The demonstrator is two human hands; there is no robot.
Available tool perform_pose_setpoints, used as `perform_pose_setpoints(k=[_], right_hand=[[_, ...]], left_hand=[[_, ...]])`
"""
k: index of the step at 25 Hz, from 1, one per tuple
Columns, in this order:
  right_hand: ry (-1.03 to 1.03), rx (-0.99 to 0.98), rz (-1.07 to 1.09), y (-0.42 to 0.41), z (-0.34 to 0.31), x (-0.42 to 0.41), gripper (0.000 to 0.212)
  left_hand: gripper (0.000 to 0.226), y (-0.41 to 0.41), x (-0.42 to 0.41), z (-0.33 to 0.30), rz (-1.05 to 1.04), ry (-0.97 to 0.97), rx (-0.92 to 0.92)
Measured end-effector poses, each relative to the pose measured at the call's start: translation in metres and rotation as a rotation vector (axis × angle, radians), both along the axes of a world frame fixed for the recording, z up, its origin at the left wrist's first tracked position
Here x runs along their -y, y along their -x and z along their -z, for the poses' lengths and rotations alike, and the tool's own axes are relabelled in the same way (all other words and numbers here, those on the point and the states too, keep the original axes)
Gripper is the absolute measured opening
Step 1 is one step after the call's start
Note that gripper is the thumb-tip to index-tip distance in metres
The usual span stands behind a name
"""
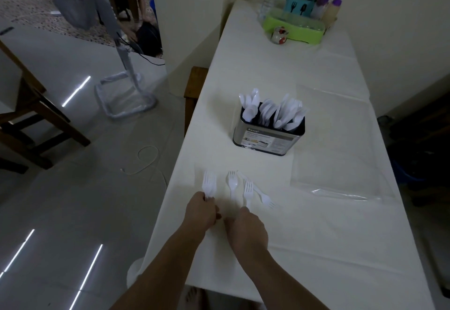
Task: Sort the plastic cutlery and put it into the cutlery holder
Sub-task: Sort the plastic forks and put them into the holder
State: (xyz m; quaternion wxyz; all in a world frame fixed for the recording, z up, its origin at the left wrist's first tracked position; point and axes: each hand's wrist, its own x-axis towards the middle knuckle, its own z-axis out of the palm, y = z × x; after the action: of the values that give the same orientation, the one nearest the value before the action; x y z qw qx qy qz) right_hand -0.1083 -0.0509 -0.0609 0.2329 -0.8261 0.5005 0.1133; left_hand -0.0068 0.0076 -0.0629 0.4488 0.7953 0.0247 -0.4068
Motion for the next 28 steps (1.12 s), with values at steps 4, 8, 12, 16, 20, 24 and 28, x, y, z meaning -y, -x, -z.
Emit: perform_pose_setpoints(k=[4, 8, 12, 16, 20, 24, 28], right_hand=[[-0.135, 0.024, 0.060, -0.007, 0.003, 0.000, 0.024], [-0.226, 0.168, 0.087, -0.006, 0.004, 0.002, 0.039], [-0.230, 0.228, 0.010, -0.002, 0.003, 0.001, 0.028], [-0.045, 0.131, 0.141, 0.011, 0.002, 0.014, 0.030], [-0.057, 0.048, 0.186, 0.009, 0.006, 0.020, 0.033], [-0.127, 0.069, 0.274, 0.010, 0.007, 0.026, 0.029], [-0.222, 0.153, 0.241, 0.009, 0.003, 0.033, 0.028]], left_hand=[[0.020, 0.003, 0.002, 0.009, 0.032, -0.056, 0.004], [0.035, 0.002, 0.009, 0.008, 0.041, -0.040, 0.018], [0.026, 0.000, 0.017, 0.002, 0.072, 0.010, 0.051], [0.024, -0.004, 0.018, 0.002, 0.084, 0.000, 0.089], [0.019, -0.002, 0.018, 0.007, 0.048, 0.015, 0.015], [0.021, 0.000, 0.024, 0.006, 0.036, 0.030, -0.051], [0.022, 0.007, 0.032, 0.004, 0.103, 0.016, -0.012]])
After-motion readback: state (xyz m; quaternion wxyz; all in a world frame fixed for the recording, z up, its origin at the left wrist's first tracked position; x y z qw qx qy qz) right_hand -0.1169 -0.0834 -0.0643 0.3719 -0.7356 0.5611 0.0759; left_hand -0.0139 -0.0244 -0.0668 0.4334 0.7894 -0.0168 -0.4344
